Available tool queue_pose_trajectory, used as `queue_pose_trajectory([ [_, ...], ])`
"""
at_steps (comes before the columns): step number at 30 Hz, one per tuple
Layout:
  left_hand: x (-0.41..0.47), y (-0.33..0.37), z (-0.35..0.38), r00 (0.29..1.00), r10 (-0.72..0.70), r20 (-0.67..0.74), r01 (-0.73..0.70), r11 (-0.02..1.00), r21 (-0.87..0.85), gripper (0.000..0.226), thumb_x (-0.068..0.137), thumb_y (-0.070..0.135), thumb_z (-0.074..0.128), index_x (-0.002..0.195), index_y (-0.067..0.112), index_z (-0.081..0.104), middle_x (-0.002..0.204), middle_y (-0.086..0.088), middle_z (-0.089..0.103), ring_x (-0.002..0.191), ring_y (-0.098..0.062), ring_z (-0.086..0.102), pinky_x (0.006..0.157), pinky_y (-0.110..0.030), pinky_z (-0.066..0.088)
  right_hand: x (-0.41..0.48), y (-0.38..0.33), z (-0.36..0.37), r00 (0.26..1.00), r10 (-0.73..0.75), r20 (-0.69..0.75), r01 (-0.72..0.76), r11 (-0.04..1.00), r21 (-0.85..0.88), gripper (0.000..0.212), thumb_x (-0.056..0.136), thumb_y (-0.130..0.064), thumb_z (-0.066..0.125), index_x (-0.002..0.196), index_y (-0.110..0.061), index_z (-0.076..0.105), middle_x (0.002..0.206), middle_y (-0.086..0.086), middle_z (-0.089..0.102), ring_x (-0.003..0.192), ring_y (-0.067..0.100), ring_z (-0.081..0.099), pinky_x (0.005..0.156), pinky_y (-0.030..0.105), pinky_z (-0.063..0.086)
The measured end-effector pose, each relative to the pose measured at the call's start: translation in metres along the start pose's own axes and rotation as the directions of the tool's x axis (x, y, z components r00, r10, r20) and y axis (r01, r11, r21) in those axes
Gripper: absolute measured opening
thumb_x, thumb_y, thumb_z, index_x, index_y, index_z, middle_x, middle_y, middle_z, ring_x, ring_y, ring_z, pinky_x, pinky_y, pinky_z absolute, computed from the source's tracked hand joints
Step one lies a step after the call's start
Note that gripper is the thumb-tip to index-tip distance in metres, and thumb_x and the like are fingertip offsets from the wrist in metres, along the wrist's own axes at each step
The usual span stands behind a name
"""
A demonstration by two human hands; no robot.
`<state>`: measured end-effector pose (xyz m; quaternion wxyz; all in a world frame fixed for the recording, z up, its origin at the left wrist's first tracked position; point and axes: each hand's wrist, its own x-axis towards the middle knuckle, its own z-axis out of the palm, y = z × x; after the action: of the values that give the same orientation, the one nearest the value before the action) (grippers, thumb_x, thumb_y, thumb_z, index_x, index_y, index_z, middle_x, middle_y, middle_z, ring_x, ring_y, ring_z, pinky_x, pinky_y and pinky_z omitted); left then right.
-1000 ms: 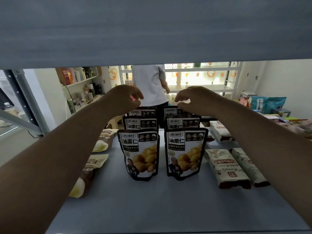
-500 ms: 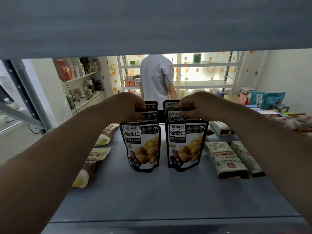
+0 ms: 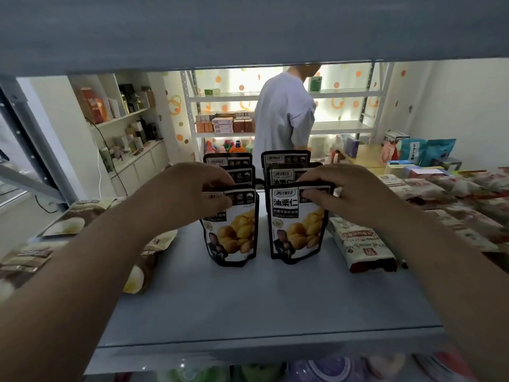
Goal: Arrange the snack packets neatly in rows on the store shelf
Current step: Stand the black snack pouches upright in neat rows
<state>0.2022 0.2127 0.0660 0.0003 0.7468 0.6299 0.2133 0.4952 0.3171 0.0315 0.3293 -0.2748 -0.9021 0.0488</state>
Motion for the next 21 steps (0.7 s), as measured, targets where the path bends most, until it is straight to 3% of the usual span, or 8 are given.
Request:
queue_pose_trajectory([
  [5,-0.001,0.001,0.010,0.998,0.026,-0.063,-0.026,1.000,0.007,0.012,0.092,0.026,0.064,0.101,0.034,0.066,0.090,0.019,0.060,0.087,-0.006,0.060,0.070,-0.020,0.042,-0.006,-0.002,-0.005,0.994,0.109,0.005,-0.109,0.991,0.079,0.017,0.093,-0.034,0.064,0.109,-0.036,0.069,0.092,-0.029,0.064,0.089,-0.014,0.059,0.067,0.003,0.039],
  [10,-0.005,0.008,0.014,0.993,0.027,-0.116,-0.027,1.000,0.001,0.017,0.092,0.023,0.064,0.108,0.025,0.069,0.099,0.013,0.063,0.092,-0.009,0.060,0.078,-0.026,0.046,-0.009,-0.009,-0.007,0.989,0.143,0.021,-0.145,0.985,0.092,0.019,0.094,-0.033,0.063,0.112,-0.032,0.069,0.094,-0.030,0.064,0.089,-0.017,0.058,0.068,0.002,0.039],
  [15,-0.008,0.005,0.013,0.995,0.007,-0.098,-0.010,1.000,-0.030,0.017,0.093,0.025,0.063,0.109,0.029,0.067,0.100,0.016,0.061,0.091,-0.004,0.057,0.072,-0.007,0.037,-0.015,-0.012,-0.003,0.980,0.199,0.008,-0.197,0.965,0.174,0.017,0.095,-0.032,0.062,0.111,-0.039,0.066,0.099,-0.030,0.065,0.092,-0.013,0.060,0.071,0.005,0.043],
  [18,-0.008,0.006,0.013,0.995,0.000,-0.099,-0.003,0.999,-0.034,0.016,0.093,0.024,0.063,0.107,0.030,0.067,0.096,0.018,0.061,0.091,-0.005,0.059,0.073,-0.006,0.037,-0.014,-0.013,0.001,0.976,0.219,0.014,-0.217,0.956,0.199,0.017,0.096,-0.031,0.062,0.110,-0.038,0.065,0.103,-0.025,0.067,0.096,-0.011,0.060,0.072,0.005,0.040],
  [21,-0.009,0.008,0.012,0.996,0.003,-0.086,-0.006,1.000,-0.029,0.018,0.093,0.024,0.062,0.109,0.028,0.067,0.097,0.017,0.060,0.092,-0.006,0.059,0.073,-0.006,0.037,-0.013,-0.015,0.004,0.969,0.248,0.012,-0.244,0.944,0.221,0.016,0.096,-0.031,0.061,0.109,-0.040,0.066,0.104,-0.022,0.069,0.097,-0.007,0.061,0.078,0.014,0.045],
])
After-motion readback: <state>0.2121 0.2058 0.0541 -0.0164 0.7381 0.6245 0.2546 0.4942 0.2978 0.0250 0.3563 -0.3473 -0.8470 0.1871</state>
